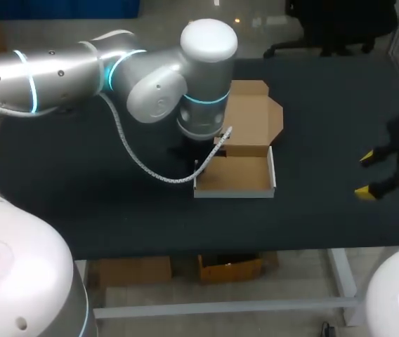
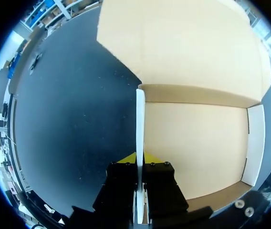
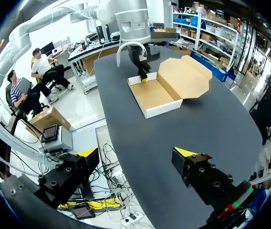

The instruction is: Assemble the packaging by folding the flat box into shape, placing the metal phone stand inside, and closing the box properly

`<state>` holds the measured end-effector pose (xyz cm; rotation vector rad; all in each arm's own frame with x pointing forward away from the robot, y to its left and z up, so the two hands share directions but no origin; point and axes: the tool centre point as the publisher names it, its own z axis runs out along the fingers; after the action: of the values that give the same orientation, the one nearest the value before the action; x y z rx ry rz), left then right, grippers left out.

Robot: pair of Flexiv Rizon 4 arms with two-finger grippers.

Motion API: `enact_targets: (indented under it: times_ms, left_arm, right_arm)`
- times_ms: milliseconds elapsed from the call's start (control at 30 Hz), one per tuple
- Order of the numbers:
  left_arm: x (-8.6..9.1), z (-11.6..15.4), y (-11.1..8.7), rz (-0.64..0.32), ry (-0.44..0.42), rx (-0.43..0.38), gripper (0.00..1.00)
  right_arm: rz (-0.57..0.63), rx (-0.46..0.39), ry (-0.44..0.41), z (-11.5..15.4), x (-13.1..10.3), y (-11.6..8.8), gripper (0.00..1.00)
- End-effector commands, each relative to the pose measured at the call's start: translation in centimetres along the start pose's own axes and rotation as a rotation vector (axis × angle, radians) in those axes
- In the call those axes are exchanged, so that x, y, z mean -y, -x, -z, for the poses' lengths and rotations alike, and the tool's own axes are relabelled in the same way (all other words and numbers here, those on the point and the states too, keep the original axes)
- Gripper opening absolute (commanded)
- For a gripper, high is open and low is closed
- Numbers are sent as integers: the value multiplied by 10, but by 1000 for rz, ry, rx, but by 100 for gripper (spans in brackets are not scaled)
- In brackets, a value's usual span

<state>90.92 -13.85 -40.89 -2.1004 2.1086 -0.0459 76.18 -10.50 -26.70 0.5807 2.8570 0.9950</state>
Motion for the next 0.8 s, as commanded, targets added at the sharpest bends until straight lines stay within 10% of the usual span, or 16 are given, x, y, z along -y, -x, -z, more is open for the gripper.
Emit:
enact_targets:
  times_ms: [33,467,800]
  left_arm:
    - [0,0,-7,1,-8,82,0]
    - [-1,-3,-3,30,-43,225,0]
    - [-3,1,4,43,-8,111,0]
  right_arm:
    - [2,-2,3,1,0,0,100]
    - [2,-2,3,1,0,0,100]
    - [2,-2,3,1,0,0,100]
